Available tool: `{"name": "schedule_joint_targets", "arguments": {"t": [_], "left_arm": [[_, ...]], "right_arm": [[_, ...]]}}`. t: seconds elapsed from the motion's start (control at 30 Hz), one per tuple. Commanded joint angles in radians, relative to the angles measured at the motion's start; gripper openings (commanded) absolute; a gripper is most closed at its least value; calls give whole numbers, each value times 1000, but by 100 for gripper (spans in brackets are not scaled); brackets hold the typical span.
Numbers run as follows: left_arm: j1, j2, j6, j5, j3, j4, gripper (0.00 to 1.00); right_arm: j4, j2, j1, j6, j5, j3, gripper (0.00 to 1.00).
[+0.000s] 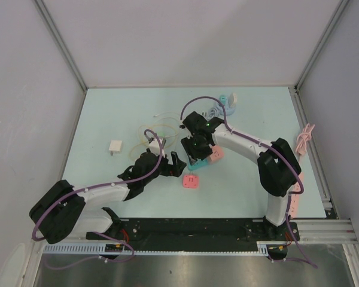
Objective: Insert the plug
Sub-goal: Insert the plug into the socket.
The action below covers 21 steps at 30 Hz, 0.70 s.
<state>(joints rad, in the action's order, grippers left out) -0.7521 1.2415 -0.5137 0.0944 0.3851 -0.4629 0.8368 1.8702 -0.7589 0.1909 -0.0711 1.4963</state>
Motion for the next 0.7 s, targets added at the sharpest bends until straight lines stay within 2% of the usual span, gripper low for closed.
{"name": "schedule_joint_targets", "arguments": {"t": [0.0,0.37,0.67], "left_arm": [[5,-20,18,11,-9,-51,100],[5,-37,15,41,-20,-43,100],[5,-31,14,42,-18,-43,100]], "right_arm": [[-16,23,1,-1,-4,-14,0],[-18,81,12,-8,42,-38,0],[2,148,12,-13,71,28,0]]}}
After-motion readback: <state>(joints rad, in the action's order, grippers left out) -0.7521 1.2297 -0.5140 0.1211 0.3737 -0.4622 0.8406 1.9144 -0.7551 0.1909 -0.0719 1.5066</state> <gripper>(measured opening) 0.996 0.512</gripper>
